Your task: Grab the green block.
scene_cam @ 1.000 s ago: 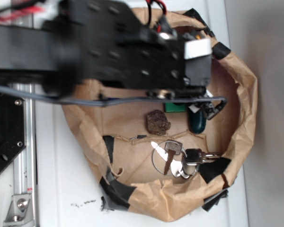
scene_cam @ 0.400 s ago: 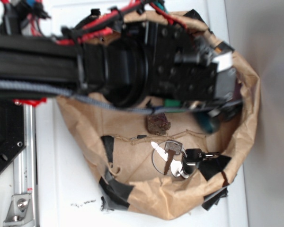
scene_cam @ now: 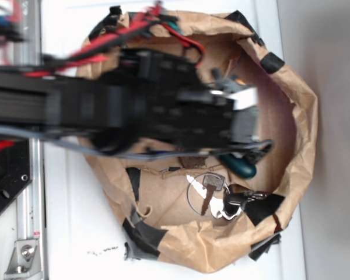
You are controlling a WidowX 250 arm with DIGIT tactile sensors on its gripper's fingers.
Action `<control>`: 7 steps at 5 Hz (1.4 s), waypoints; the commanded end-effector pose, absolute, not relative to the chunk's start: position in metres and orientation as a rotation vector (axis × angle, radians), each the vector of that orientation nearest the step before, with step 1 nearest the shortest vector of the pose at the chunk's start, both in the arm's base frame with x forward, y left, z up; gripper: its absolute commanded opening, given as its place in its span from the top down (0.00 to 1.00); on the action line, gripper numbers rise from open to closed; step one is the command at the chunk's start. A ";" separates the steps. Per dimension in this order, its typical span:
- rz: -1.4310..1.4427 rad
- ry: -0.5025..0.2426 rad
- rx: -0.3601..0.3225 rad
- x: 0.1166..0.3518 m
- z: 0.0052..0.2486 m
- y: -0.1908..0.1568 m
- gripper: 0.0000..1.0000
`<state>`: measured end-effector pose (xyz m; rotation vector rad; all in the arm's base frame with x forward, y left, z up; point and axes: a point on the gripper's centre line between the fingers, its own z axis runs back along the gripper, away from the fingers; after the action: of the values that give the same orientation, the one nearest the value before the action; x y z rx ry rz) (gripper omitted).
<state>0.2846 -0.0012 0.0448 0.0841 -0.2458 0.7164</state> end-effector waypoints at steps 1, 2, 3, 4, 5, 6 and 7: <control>0.697 -0.267 0.065 0.289 0.048 -0.002 0.00; 0.733 -0.270 0.059 0.289 0.037 0.002 0.00; 0.767 -0.311 0.033 0.282 0.046 0.015 0.00; 0.782 -0.432 -0.061 0.271 0.077 0.027 0.00; 0.836 -0.468 -0.035 0.259 0.101 0.037 0.00; 0.888 -0.464 -0.011 0.247 0.106 0.045 0.00; 0.938 -0.429 0.084 0.244 0.098 0.051 0.00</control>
<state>0.2435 0.0463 0.0870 0.1060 -0.3889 0.9223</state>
